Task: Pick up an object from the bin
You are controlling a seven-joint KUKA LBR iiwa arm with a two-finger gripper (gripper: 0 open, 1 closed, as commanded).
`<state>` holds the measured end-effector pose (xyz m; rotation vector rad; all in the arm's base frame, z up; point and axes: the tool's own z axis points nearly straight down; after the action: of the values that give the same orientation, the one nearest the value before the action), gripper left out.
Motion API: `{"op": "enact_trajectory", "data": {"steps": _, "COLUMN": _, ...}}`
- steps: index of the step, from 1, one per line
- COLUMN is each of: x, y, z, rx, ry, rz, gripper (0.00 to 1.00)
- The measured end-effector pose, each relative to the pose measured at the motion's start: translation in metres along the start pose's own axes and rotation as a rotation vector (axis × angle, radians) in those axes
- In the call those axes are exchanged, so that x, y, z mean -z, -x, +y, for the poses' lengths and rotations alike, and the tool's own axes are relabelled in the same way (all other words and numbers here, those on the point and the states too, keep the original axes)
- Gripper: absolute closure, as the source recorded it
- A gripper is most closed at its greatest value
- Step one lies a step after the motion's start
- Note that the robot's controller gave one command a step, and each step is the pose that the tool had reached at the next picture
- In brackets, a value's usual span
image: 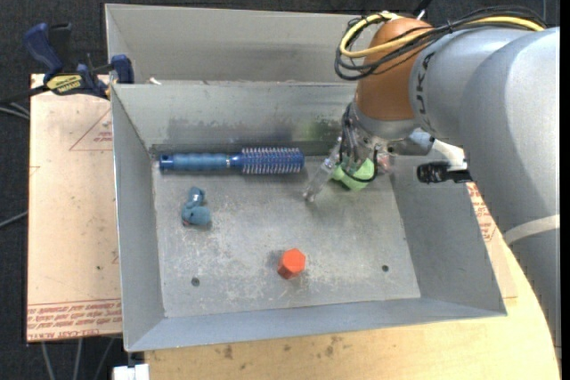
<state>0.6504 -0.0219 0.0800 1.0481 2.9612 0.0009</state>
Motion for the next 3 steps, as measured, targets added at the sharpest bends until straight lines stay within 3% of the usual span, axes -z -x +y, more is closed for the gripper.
{"op": "enact_trajectory", "data": {"steps": 1, "x": -0.004, "y": 0.003, "z": -0.015, "rx": -0.187, "ry": 0.001, "rz": -0.001, "gripper": 0.0}}
{"op": "enact_trajectory", "data": {"steps": 2, "x": -0.001, "y": 0.004, "z": -0.014, "rx": -0.185, "ry": 0.003, "rz": -0.005, "gripper": 1.0}}
{"op": "enact_trajectory", "data": {"steps": 3, "x": 0.068, "y": 0.002, "z": -0.013, "rx": -0.213, "ry": 0.006, "rz": -0.006, "gripper": 1.0}}
